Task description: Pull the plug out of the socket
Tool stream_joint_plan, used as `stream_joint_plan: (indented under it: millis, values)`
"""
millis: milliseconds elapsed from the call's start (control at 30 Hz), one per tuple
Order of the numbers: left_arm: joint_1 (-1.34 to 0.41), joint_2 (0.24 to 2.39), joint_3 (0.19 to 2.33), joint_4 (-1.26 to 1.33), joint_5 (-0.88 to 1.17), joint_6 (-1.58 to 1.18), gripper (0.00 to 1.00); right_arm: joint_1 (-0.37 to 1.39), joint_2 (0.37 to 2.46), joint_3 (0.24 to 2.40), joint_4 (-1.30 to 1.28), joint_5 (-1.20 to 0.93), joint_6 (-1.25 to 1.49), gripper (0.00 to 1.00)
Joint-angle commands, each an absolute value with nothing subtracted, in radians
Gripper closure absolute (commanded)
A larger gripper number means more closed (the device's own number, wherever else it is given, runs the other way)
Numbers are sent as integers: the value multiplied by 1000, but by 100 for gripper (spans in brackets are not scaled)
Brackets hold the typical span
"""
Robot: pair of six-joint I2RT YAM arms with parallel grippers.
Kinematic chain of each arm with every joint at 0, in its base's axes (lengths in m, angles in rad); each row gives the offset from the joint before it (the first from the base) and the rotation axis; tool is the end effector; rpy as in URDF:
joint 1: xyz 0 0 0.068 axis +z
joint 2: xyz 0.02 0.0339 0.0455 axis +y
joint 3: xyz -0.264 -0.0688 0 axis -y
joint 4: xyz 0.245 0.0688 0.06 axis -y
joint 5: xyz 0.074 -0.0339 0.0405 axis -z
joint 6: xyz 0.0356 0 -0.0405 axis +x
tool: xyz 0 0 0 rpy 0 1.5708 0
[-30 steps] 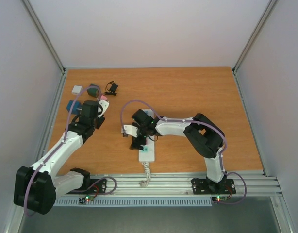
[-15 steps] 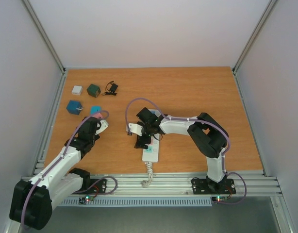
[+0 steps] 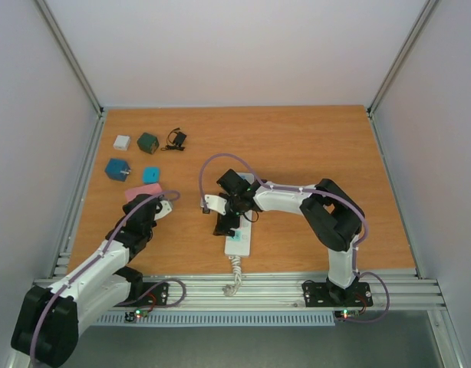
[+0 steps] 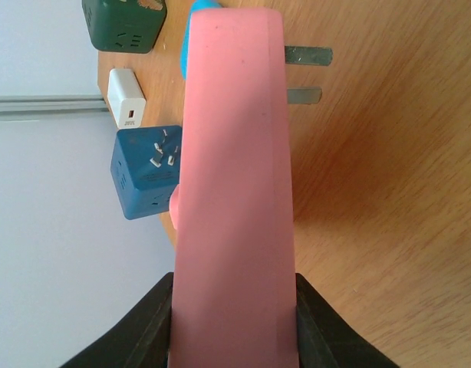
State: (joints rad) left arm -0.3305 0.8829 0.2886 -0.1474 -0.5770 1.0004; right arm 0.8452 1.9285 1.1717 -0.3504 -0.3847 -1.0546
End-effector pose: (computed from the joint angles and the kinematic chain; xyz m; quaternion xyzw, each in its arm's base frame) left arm 0.1629 -0.0353 0.1598 0.4516 0.7610 0.3729 0.2791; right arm 0.2419 0.2928 0.1405 -0.8026 0.5200 0.1615 0.2437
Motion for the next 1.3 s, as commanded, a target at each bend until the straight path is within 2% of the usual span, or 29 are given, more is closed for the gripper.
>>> stream_joint_plan:
  millis: [0, 133, 467, 500, 800, 1267]
  values:
    - [-347, 880, 276, -188, -555, 1001, 66, 842, 1887, 1161, -365, -397, -1042, 1]
    - [-351, 892, 302, -264, -519, 963, 54, 842, 1889, 1164, -369, -393, -1036, 1]
    - [-351, 886, 448, -512, -328, 872, 4, 869, 1851, 1141, -412, -379, -1038, 1]
    - [-351, 894, 473, -538, -293, 841, 1, 876, 1844, 1132, -412, -374, -1042, 2]
    - [-346, 1003, 664, -616, -140, 640, 0, 933, 1805, 1093, -454, -363, -1066, 2]
    - [-260, 1110, 773, -582, -58, 515, 0, 969, 1756, 980, -505, -303, -1155, 1]
